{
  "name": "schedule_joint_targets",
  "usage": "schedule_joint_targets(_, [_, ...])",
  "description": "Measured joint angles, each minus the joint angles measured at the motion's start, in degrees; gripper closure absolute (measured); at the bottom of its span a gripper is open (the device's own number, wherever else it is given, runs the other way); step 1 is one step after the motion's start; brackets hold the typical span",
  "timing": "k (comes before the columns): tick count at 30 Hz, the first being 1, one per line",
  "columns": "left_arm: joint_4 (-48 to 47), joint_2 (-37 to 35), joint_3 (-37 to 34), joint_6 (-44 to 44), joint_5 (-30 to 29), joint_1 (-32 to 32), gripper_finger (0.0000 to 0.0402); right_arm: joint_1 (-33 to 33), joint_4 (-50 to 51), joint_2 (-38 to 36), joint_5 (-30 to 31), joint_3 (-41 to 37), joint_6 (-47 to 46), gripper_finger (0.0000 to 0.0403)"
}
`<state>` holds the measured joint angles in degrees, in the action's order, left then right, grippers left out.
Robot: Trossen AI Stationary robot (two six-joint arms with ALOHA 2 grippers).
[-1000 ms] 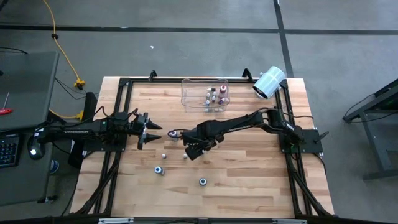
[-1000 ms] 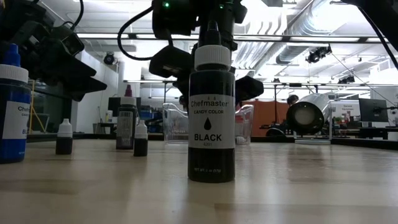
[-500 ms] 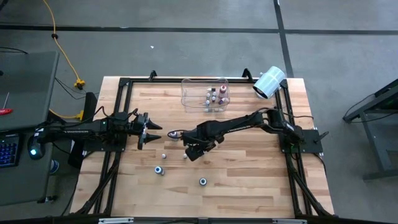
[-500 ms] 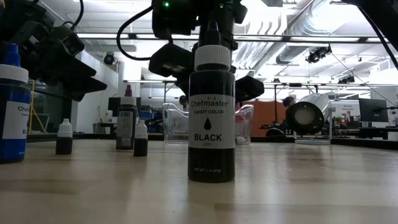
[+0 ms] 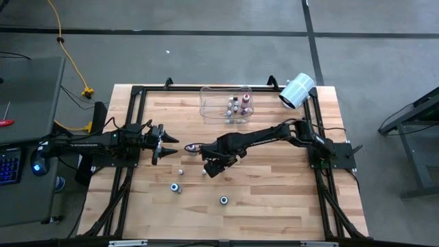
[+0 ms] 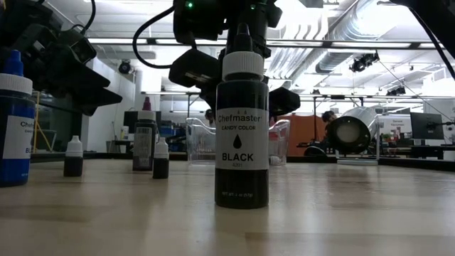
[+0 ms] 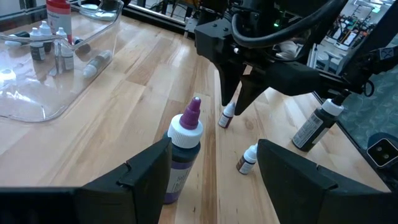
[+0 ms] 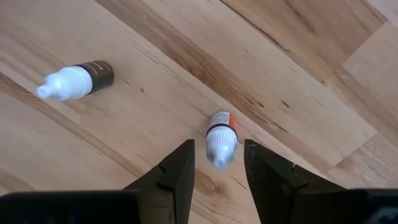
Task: Pick & Place food coloring
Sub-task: Put the small purple food coloring into the transparent container
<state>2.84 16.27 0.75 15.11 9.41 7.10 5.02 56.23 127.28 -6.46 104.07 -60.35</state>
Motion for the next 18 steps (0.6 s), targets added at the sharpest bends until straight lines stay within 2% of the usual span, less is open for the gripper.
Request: schedule_joint_targets(18, [-0.01,0.0,0.0,0.0,0.0,-0.01,0.0167,0.02,0.02,0.0,0.12,0.0,0.42,0.0275])
